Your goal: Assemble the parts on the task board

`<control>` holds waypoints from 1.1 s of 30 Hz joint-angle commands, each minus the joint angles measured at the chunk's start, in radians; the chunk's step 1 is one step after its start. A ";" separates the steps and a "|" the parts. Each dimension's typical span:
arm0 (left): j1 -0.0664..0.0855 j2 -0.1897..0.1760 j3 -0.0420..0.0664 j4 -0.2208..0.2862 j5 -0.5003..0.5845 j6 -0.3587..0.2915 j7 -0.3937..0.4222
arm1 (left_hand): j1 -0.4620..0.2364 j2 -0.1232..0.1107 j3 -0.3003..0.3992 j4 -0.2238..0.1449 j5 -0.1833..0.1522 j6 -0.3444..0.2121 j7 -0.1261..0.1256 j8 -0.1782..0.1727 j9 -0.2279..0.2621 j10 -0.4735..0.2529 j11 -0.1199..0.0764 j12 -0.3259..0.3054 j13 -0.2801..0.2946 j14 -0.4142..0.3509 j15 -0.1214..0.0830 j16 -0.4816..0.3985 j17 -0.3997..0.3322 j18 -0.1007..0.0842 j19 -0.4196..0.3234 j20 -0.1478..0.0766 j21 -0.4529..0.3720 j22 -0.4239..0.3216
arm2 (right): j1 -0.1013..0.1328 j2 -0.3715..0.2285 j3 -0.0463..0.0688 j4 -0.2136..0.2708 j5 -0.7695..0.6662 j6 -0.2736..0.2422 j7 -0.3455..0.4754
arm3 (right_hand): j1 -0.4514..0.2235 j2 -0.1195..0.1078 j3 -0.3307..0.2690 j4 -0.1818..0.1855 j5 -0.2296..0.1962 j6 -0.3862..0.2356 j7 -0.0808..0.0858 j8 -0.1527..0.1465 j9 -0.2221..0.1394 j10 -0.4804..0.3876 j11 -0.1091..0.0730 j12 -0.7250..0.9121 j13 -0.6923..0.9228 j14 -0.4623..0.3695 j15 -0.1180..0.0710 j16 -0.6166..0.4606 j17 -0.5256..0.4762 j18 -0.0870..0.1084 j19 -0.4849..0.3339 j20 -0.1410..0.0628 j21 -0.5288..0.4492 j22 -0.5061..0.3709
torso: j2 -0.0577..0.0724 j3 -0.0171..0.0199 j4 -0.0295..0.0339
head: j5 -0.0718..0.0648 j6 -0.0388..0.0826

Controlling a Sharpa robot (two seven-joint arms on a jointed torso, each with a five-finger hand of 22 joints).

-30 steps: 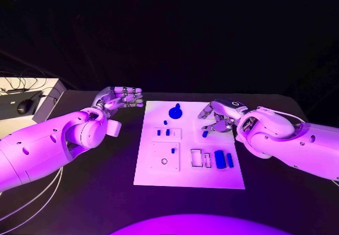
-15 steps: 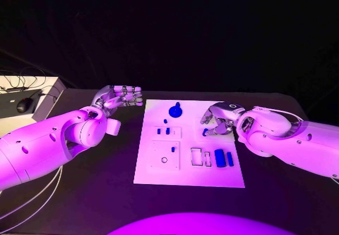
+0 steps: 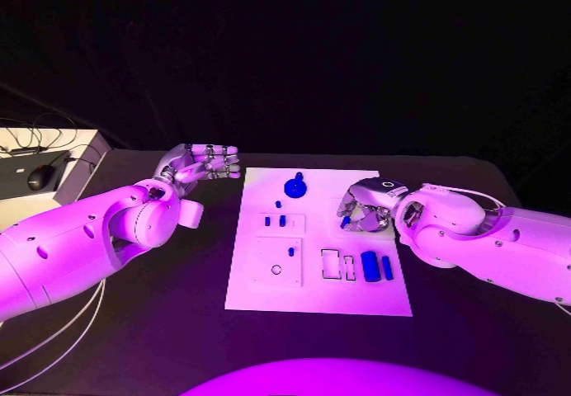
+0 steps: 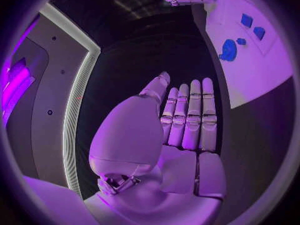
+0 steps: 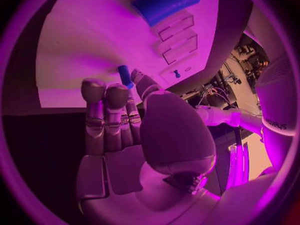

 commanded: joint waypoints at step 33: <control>-0.001 0.006 0.001 -0.006 0.002 0.007 0.006 | 0.005 0.005 -0.003 0.006 -0.002 0.005 0.004 0.000 0.000 -0.007 -0.001 -0.001 -0.001 -0.003 0.000 0.005 0.002 -0.019 0.003 0.002 0.007 -0.002 | -0.011 -0.003 0.000 0.026 -0.108 -0.127 -0.020 | 0.036 0.074 0.148 -0.121 -0.152 0.117 -0.006 0.008 0.011 0.173 -0.049 -0.002 0.005 0.002 -0.039 0.015 0.007 -0.044 0.052 -0.046 0.193 0.102 | -0.002 0.0011 0.0004 | 0.000 -0.003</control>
